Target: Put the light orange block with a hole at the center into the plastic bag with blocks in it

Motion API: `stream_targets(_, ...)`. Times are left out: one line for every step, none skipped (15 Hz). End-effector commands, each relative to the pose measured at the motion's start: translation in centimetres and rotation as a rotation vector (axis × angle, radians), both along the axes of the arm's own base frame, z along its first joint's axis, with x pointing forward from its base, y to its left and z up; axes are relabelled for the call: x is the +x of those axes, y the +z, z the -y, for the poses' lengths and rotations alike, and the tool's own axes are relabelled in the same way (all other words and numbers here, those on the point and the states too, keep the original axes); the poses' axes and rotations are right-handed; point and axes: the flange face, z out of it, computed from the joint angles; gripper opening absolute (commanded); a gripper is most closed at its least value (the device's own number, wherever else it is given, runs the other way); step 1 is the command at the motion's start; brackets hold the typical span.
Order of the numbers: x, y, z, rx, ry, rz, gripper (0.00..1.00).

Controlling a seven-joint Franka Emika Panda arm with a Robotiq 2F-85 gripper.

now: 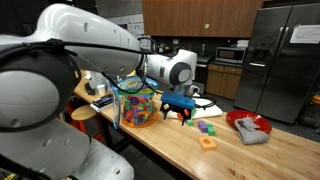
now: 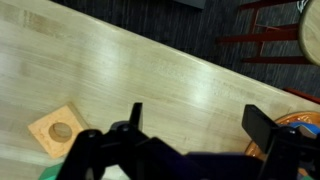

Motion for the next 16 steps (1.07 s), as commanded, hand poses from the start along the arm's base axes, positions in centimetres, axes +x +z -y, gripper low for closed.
stream_targets(0.8,-0.8,1.4,-0.008,-0.043,0.008,1.00)
stream_targets(1.1,-1.0,1.8,-0.015,-0.055,0.010,1.00)
stream_targets(1.4,-1.4,2.5,-0.022,-0.068,0.012,1.00)
stream_targets(1.7,-1.7,3.2,-0.031,-0.082,0.017,1.00)
stream_targets(2.1,-1.9,4.0,-0.041,-0.101,0.027,1.00)
stream_targets(2.4,-2.0,4.7,-0.048,-0.117,0.036,1.00)
stream_targets(2.9,-2.1,5.7,-0.059,-0.138,0.052,1.00)
stream_targets(3.3,-2.0,6.5,-0.067,-0.156,0.066,1.00)
stream_targets(3.9,-1.8,7.3,-0.077,-0.175,0.081,1.00)
stream_targets(4.4,-1.7,8.1,-0.088,-0.193,0.096,1.00)
stream_targets(5.0,-1.5,8.7,-0.099,-0.206,0.110,1.00)
stream_targets(5.6,-1.4,9.3,-0.109,-0.217,0.123,1.00)
stream_targets(6.1,-1.3,9.8,-0.118,-0.228,0.131,1.00)
stream_targets(6.6,-1.2,10.1,-0.125,-0.235,0.136,1.00)
stream_targets(7.0,-1.2,10.3,-0.131,-0.241,0.137,1.00)
stream_targets(7.3,-1.2,10.5,-0.134,-0.242,0.138,1.00)
